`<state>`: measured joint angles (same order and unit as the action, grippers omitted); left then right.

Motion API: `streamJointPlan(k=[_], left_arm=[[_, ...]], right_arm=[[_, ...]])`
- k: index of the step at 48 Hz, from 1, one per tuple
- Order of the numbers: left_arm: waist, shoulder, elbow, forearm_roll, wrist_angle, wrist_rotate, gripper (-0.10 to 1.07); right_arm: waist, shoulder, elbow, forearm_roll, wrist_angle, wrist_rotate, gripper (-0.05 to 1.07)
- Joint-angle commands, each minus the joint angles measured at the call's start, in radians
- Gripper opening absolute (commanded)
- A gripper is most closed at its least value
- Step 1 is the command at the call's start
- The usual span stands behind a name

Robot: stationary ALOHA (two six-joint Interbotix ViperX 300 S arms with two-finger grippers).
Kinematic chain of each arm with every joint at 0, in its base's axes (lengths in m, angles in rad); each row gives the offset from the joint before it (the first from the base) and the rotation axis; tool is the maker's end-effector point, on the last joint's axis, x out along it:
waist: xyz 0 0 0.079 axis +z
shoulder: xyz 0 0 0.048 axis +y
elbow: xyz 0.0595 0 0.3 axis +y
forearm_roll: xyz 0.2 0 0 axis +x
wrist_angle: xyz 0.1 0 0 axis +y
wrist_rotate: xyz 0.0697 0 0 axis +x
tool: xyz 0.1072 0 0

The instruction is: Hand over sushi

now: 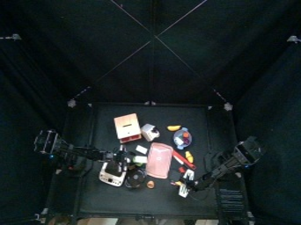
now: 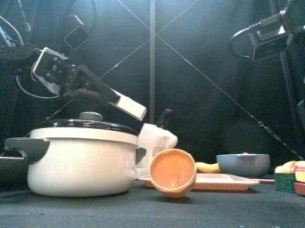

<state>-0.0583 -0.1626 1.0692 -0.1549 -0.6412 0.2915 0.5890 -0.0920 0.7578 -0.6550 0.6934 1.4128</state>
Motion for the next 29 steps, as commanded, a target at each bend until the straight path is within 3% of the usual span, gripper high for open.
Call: streamJointPlan(k=[1,15,29], left_arm=[[0.005,-0.012,-0.009,0.0,-0.005,0.0,0.64],[0.005,-0.011,-0.009,0.003,-0.003,0.0,0.64],[-0.002,-0.011,-0.009,0.003,-0.003,0.0,0.64]], right_arm=[[-0.037,-0.032,-0.057,-0.135,0.009,-0.005,0.93],[-0.218,-0.005,-0.161,-0.448,-0.012,-0.052,0.93],[-0.382,0.083,-0.238,-0.574,-0.181,-0.055,0.93]])
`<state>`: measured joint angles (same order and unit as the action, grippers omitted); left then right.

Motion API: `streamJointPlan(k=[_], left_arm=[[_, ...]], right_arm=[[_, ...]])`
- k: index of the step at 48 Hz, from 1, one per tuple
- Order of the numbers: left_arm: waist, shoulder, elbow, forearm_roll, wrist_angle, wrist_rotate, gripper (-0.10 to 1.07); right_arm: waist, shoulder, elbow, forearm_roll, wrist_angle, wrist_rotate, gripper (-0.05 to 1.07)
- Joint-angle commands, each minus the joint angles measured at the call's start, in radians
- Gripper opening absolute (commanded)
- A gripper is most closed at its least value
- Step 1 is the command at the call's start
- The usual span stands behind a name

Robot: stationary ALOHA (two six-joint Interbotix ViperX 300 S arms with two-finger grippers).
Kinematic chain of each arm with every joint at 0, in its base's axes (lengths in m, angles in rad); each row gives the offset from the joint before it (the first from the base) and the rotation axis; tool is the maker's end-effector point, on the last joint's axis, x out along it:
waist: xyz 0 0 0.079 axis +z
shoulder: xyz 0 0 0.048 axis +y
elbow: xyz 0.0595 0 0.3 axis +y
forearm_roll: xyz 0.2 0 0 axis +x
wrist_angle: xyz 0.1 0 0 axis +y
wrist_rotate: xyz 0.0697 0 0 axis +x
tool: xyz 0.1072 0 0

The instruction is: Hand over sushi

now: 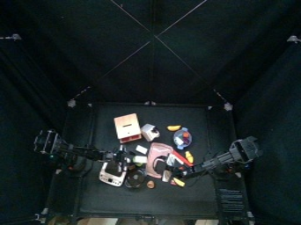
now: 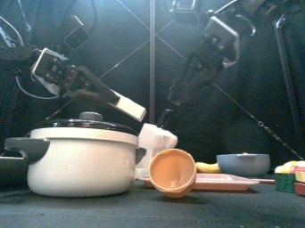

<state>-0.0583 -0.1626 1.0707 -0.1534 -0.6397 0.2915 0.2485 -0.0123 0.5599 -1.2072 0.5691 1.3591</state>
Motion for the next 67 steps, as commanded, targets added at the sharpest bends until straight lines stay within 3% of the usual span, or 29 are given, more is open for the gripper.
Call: streamJointPlan(k=[1,11,31,37,49,58,67], left_arm=[[-0.002,-0.011,-0.011,0.002,-0.005,0.0,0.64],[-0.002,-0.009,-0.011,0.002,-0.005,0.0,0.64],[-0.002,-0.011,-0.015,0.002,-0.006,0.0,0.64],[-0.002,-0.009,-0.014,0.003,-0.005,0.0,0.65],[0.003,-0.009,-0.014,0.0,-0.006,-0.003,0.68],[0.005,-0.012,-0.015,-0.031,-0.015,-0.003,0.76],[0.008,-0.014,-0.011,-0.091,-0.054,0.0,0.92]], right_arm=[[-0.049,0.011,-0.044,-0.023,-0.071,-0.002,0.93],[-0.11,0.06,-0.081,-0.034,-0.156,-0.005,0.93],[-0.147,0.114,-0.13,-0.067,-0.256,-0.003,0.91],[-0.152,0.123,-0.135,-0.071,-0.262,-0.003,0.83],[-0.152,0.121,-0.138,-0.069,-0.267,-0.003,0.56],[-0.152,0.123,-0.14,-0.063,-0.264,-0.002,0.56],[-0.152,0.123,-0.137,-0.061,-0.261,-0.002,0.56]])
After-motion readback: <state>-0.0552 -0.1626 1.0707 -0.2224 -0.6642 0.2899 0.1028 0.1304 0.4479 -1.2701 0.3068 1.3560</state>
